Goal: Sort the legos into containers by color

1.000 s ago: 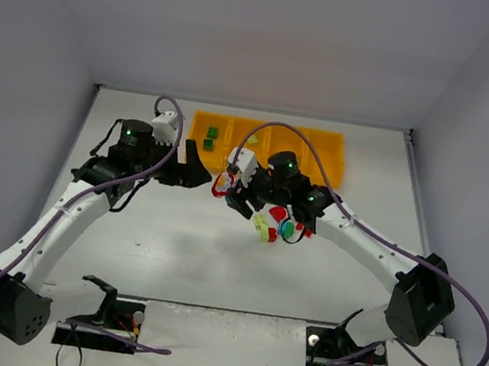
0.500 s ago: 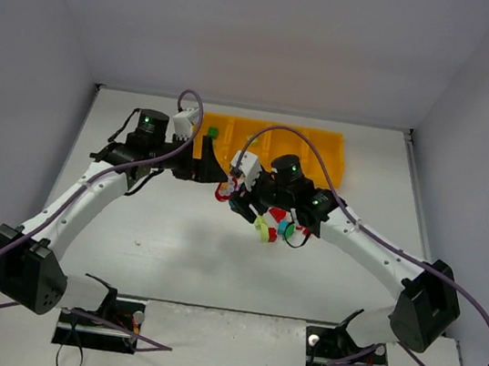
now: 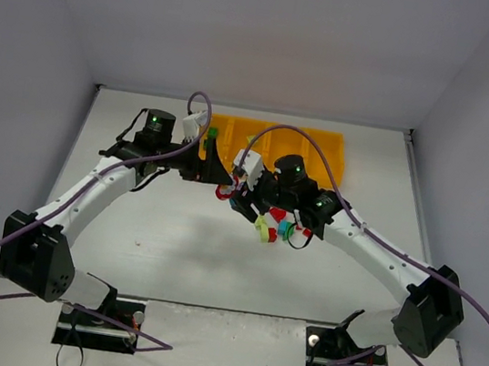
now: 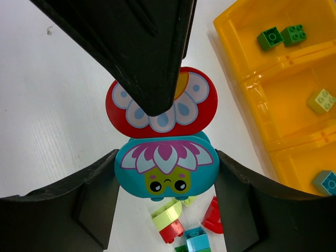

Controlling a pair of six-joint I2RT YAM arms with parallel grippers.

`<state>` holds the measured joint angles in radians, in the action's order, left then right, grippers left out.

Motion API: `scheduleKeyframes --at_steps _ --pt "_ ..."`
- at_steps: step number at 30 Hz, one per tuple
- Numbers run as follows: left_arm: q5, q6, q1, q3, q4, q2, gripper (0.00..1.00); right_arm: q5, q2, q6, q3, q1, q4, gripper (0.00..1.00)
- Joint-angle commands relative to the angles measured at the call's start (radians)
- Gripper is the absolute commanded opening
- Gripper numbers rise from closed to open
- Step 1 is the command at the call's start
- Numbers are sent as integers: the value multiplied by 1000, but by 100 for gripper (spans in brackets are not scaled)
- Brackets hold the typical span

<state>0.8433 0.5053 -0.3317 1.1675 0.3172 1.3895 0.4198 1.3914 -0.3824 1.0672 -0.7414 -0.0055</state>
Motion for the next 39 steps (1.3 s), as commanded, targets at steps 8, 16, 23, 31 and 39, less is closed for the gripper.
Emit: scheduleKeyframes --at_steps 8,16,23,31,39 --pt "125 39 -1 50 -90 46 72 23 -65 16 20 -4 50 0" --pt "172 61 -9 50 -122 59 37 22 -57 16 17 -4 52 0" --pt "234 113 -4 35 -175 80 0 -4 -42 8 -7 -4 81 0" --pt "266 79 68 61 -118 95 0 -124 -48 -26 -64 8 110 0" --pt "280 75 143 66 -105 85 0 -145 -55 -16 -112 69 147 0"
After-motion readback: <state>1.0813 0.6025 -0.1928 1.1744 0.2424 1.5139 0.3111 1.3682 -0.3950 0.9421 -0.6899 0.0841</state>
